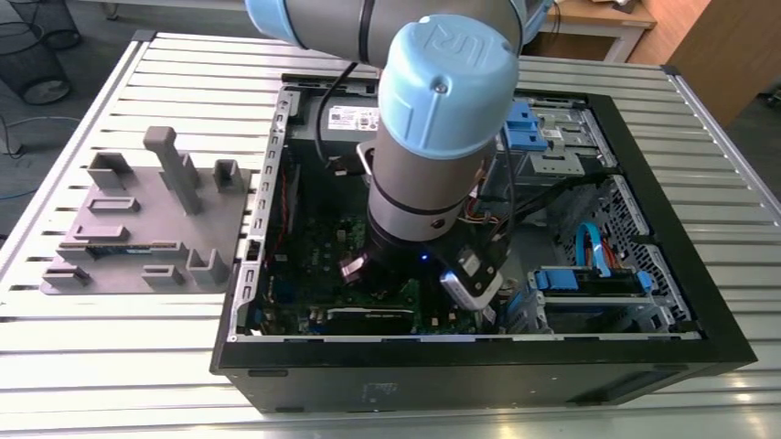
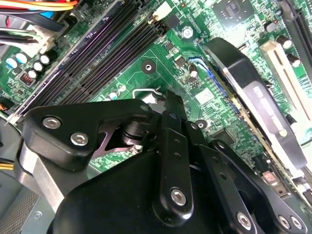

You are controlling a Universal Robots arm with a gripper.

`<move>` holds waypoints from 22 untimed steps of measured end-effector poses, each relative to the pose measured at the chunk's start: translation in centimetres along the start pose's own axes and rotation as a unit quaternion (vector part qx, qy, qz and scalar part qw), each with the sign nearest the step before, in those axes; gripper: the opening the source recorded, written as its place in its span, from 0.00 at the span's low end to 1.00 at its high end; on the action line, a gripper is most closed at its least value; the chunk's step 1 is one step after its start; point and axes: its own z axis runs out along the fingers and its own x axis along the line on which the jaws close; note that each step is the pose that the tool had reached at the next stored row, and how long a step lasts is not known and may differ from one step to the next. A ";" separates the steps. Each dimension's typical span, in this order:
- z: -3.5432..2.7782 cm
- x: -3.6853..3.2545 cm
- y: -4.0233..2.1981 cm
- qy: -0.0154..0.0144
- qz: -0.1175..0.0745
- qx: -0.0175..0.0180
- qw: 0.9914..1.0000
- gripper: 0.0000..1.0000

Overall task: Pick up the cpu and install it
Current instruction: 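Close the cpu cover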

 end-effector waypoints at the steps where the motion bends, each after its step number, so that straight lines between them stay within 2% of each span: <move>1: 0.08 0.00 -0.01 0.000 0.000 0.000 1.000 0.11; 5: 0.30 0.00 -0.02 0.000 0.000 0.000 1.000 0.11; 22: 0.46 0.02 -0.03 0.000 0.000 0.000 1.000 0.11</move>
